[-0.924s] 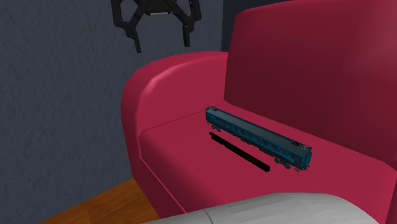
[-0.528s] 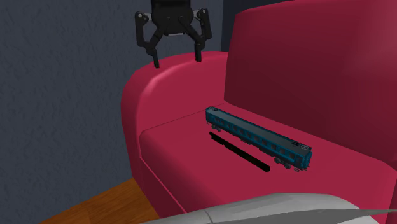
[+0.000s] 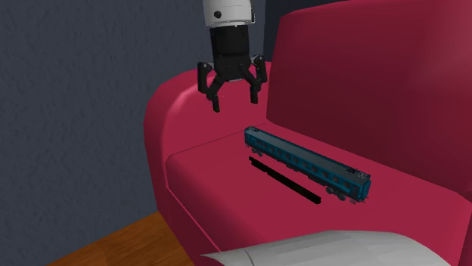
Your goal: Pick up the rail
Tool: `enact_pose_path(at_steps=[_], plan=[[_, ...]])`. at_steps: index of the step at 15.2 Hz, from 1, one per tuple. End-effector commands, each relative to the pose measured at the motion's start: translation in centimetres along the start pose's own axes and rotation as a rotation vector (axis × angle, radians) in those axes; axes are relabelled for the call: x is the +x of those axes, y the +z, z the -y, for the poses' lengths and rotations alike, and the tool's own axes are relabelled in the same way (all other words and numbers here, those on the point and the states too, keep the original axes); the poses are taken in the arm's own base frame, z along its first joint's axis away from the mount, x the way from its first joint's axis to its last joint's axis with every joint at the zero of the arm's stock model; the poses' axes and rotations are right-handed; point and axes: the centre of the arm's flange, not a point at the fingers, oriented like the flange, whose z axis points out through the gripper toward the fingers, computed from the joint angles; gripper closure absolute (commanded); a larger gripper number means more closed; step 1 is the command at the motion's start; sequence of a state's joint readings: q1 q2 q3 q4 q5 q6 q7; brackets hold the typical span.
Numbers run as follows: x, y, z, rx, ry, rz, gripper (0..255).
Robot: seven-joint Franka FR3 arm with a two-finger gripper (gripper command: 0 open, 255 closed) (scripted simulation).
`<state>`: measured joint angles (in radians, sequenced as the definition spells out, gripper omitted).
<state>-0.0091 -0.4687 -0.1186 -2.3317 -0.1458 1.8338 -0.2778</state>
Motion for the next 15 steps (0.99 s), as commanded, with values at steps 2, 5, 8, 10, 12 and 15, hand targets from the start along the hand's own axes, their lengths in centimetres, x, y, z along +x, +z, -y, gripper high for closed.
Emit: enact_pose_path(at_steps=[2, 5, 8, 10, 12, 15], plan=[[1.4, 3.1, -2.2, 0.003, -0.037, 0.024, 0], [3.2, 6.2, -4.3, 0.007, -0.072, 0.047, 0], [5.0, 9.3, -6.3, 0.010, -0.107, 0.071, 0], [6.2, 11.4, -7.6, 0.012, -0.131, 0.086, 0], [7.4, 13.6, -8.9, 0.015, -0.154, 0.102, 0], [9.2, 16.8, -10.8, 0.018, -0.189, 0.125, 0]])
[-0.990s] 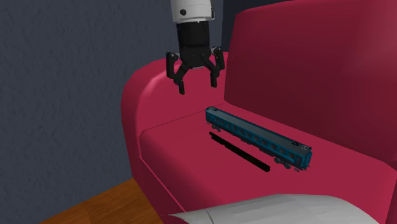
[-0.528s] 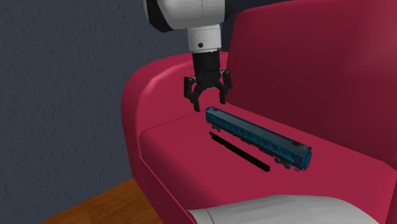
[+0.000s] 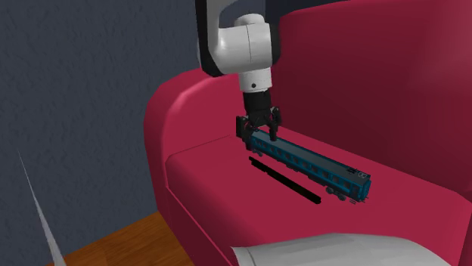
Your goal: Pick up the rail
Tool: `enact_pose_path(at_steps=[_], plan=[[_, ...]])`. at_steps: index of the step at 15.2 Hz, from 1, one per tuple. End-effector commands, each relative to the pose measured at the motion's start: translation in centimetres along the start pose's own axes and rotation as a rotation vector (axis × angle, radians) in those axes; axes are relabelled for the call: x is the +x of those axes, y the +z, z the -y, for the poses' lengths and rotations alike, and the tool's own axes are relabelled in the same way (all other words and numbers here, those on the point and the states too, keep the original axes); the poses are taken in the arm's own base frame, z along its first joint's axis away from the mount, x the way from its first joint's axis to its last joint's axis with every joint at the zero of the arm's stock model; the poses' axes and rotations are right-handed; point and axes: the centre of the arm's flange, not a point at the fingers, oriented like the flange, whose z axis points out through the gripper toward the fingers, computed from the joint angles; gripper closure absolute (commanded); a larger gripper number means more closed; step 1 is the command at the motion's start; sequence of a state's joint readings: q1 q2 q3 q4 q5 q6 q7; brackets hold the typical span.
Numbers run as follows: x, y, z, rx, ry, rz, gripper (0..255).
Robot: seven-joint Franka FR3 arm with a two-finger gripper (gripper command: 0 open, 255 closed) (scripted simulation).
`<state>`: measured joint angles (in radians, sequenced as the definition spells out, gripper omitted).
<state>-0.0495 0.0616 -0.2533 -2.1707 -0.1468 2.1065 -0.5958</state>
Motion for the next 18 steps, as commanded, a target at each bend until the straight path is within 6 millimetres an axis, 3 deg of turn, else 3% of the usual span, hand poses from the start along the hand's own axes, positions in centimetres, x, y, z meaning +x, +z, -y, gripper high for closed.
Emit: enact_pose_path(at_steps=[1, 6, 14, 16, 17, 18], plan=[[1.0, 2.1, -1.3, 0.002, -0.025, 0.017, 0], [4.0, 7.2, -4.8, 0.008, -0.084, 0.056, 0], [4.7, 11.2, -4.7, 0.008, -0.084, 0.056, 0], [4.7, 11.2, -4.7, 0.008, -0.084, 0.056, 0], [4.7, 11.3, -4.7, 0.008, -0.084, 0.056, 255], [4.7, 11.2, -4.7, 0.008, -0.084, 0.056, 255]])
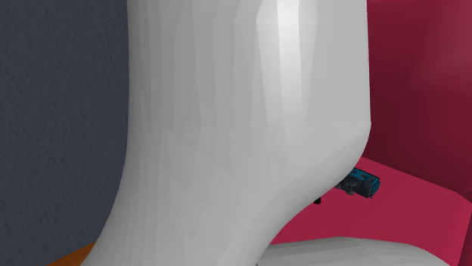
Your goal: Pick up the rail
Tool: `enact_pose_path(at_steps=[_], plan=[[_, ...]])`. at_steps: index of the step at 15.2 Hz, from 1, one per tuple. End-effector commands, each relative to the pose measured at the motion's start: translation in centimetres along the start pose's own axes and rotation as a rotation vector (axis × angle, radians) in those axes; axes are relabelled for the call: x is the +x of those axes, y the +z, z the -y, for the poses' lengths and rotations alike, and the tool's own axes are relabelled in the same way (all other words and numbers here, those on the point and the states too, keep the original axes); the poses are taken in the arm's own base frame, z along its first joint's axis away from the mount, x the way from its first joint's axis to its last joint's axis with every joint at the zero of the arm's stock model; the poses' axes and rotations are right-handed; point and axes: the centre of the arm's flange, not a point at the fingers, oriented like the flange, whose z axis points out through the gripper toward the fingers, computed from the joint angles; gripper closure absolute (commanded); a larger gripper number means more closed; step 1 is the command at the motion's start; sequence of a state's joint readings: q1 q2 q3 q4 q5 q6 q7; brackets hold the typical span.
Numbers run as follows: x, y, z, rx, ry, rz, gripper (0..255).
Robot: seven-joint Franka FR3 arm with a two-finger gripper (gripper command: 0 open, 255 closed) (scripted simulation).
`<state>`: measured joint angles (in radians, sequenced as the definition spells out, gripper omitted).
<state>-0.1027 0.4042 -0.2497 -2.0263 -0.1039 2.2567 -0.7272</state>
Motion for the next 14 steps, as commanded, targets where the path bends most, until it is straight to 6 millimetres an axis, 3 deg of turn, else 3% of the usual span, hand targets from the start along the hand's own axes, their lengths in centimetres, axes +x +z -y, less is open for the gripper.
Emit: enact_pose_path(at_steps=[1, 8, 14], plan=[[0.0, 0.1, 0.0, 0.000, 0.000, 0.001, 255], [0.1, 0.1, 0.0, 0.000, 0.000, 0.001, 255], [-0.7, -3.0, -0.1, 0.000, 0.000, 0.001, 255]])
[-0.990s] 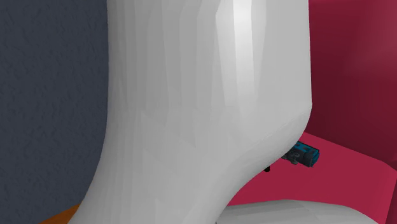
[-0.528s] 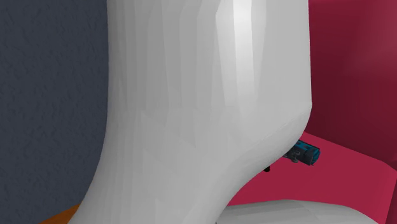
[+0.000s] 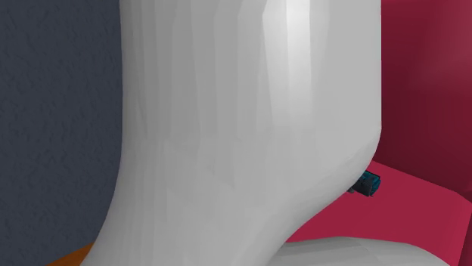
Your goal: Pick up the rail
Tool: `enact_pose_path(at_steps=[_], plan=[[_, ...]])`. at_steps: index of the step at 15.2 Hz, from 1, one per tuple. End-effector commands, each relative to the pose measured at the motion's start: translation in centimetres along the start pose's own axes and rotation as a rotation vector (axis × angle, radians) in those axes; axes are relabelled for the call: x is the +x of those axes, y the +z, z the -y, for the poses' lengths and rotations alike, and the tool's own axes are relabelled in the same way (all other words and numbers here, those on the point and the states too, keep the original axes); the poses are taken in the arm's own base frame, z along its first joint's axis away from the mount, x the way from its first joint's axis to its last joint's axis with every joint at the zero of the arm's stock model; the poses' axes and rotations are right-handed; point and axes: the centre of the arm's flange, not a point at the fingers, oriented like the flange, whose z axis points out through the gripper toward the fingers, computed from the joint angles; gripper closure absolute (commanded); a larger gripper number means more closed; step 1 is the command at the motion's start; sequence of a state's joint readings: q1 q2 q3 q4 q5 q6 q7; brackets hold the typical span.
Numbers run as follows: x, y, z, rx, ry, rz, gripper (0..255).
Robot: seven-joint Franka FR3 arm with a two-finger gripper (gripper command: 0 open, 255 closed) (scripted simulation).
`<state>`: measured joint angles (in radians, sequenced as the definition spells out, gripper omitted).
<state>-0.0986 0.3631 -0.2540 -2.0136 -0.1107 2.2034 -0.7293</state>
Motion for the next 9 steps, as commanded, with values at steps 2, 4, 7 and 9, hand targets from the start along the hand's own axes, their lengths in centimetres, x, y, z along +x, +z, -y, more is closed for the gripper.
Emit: enact_pose_path(at_steps=[2, 4, 7, 9], plan=[[-0.4, -1.6, 0.1, 0.000, 0.000, 0.000, 255], [-0.7, -2.6, 0.0, 0.000, 0.000, 0.000, 255], [-1.1, -4.1, 0.0, 0.000, 0.000, 0.000, 255], [-1.3, -5.2, 0.0, 0.000, 0.000, 0.000, 255]])
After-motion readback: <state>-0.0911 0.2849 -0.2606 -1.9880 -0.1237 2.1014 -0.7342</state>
